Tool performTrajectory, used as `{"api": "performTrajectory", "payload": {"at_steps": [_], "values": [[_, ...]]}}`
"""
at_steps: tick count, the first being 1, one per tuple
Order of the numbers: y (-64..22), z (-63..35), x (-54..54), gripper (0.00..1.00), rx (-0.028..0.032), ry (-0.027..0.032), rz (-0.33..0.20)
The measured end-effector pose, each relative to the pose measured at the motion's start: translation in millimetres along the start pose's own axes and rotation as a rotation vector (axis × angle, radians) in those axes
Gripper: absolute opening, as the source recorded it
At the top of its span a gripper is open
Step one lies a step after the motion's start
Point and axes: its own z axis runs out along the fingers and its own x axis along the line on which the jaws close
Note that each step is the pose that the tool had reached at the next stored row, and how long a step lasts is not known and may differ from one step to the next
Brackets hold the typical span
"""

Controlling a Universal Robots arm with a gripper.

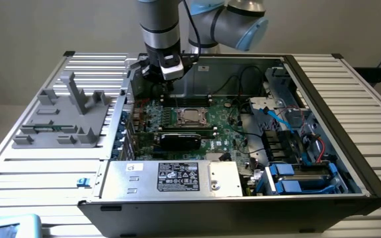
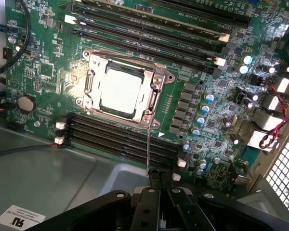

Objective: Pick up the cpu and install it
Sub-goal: 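Install the first cpu locking lever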

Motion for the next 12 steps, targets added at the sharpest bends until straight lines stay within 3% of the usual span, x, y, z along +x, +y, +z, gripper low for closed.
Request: {"api": "performTrajectory", "payload": {"at_steps": [4, 8, 10, 12], "values": [[0.7, 0.1, 2.6, 0.11, -0.0018, 0.0053, 0.004], [1.2, 0.2, 4.4, 0.11, -0.0057, 0.0193, 0.007], [1.3, 0.3, 4.8, 0.11, -0.0093, 0.0326, 0.008], [1.4, 0.3, 4.9, 0.11, -0.0155, 0.0555, 0.008]]}}
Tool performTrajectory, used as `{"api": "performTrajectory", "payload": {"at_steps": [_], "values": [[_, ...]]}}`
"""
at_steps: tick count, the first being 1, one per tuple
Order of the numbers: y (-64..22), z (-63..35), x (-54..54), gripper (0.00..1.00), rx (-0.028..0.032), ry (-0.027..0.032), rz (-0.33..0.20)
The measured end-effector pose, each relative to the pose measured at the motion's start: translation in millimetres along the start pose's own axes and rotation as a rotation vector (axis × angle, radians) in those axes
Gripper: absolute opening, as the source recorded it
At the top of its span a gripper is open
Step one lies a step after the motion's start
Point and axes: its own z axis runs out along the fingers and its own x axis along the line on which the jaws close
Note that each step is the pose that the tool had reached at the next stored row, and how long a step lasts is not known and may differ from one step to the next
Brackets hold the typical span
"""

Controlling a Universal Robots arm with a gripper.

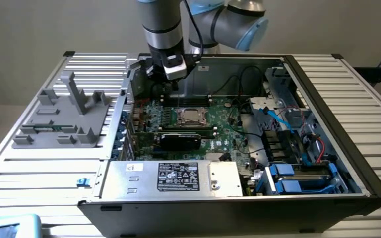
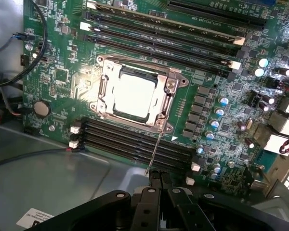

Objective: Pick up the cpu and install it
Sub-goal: 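Install the first cpu locking lever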

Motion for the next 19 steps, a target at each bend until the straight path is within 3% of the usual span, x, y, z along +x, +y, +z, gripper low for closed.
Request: {"api": "performTrajectory", "payload": {"at_steps": [3, 5, 11, 15, 19], "values": [[0.0, 0.2, 0.0, 0.11, -0.0094, 0.0348, 0.002], [0.1, 0.7, 0.0, 0.11, -0.0122, 0.0431, 0.008], [0.2, 0.6, -0.1, 0.11, -0.0125, 0.0434, 0.009], [0.6, 1.1, -0.4, 0.11, -0.0163, 0.0474, 0.03], [1.7, 4.1, -1.3, 0.11, -0.0176, 0.0413, 0.05]]}}
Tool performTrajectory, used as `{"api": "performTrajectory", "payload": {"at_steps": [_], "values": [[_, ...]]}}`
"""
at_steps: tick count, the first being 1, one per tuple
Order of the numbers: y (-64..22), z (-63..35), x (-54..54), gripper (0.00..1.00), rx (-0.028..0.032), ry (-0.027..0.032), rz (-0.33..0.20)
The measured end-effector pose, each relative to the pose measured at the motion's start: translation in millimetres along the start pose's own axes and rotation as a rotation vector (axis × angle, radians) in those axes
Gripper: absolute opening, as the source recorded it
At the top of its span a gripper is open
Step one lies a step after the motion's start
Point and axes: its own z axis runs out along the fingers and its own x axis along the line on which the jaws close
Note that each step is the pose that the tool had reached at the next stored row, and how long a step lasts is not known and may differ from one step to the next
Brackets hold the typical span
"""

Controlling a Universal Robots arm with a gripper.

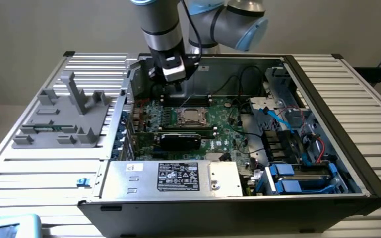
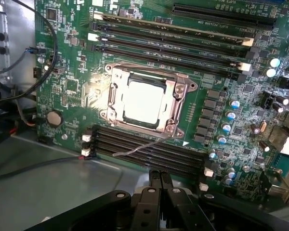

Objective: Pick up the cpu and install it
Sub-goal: 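Install the first cpu locking lever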

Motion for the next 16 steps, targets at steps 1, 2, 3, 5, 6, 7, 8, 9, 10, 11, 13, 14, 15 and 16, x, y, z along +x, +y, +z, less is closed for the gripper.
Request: {"api": "performTrajectory", "payload": {"at_steps": [1, 2, 3, 5, 6, 7, 8, 9, 10, 11, 13, 14, 15, 16], "values": [[0.3, 1.2, -0.4, 0.11, -0.001, 0.0002, 0.006], [0.5, 2.2, -0.7, 0.11, -0.0024, 0.0014, 0.013], [0.7, 3.2, -1.0, 0.11, -0.0041, 0.0035, 0.022], [1.3, 5.5, -1.8, 0.11, -0.008, 0.0077, 0.04], [1.5, 6.4, -2.3, 0.11, -0.0093, 0.0093, 0.047], [1.5, 7.0, -2.9, 0.11, -0.0103, 0.0102, 0.052], [1.5, 7.0, -3.5, 0.11, -0.0107, 0.0103, 0.054], [1.4, 7.0, -3.6, 0.11, -0.0107, 0.0102, 0.054], [1.4, 7.0, -3.6, 0.11, -0.0108, 0.0101, 0.054], [1.4, 7.0, -3.7, 0.11, -0.011, 0.0103, 0.055], [1.5, 7.2, -3.8, 0.11, -0.0147, 0.015, 0.073], [1.5, 7.5, -3.9, 0.11, -0.0175, 0.0184, 0.086], [1.6, 7.8, -3.9, 0.11, -0.0204, 0.0221, 0.101], [1.7, 8.3, -4.0, 0.11, -0.0237, 0.026, 0.116]]}}
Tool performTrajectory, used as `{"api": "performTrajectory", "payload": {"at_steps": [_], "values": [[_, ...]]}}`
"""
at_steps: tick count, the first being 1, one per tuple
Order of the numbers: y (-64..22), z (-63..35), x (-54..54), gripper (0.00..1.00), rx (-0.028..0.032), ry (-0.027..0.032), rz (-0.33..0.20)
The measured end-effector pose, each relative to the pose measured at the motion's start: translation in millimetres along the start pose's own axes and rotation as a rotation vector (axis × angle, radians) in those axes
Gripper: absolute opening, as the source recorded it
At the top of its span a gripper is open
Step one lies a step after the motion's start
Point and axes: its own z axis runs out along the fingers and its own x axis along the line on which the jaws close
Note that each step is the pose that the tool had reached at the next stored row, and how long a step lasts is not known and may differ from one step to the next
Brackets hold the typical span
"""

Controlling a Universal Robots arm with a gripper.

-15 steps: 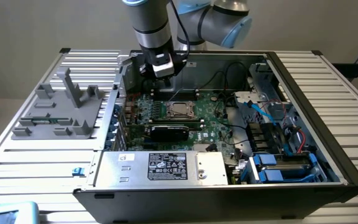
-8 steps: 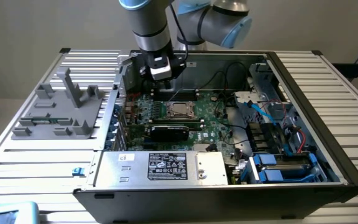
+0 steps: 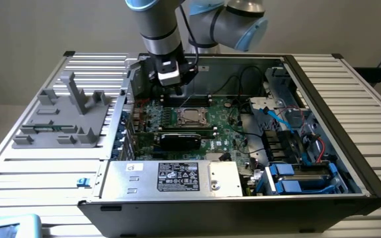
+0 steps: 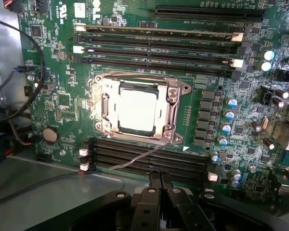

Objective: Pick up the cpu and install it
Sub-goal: 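Install the first cpu locking lever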

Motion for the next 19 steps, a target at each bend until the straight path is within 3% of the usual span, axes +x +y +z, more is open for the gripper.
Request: {"api": "performTrajectory", "payload": {"at_steps": [8, 13, 16, 19], "values": [[1.8, 7.2, -1.6, 0.11, -0.0198, 0.0195, 0.097], [2.5, 10.2, -3.1, 0.11, -0.0276, 0.0281, 0.138], [2.9, 11.7, -4.2, 0.11, -0.0238, 0.0321, 0.156], [3.3, 13.4, -5.8, 0.11, -0.0068, 0.0349, 0.17]]}}
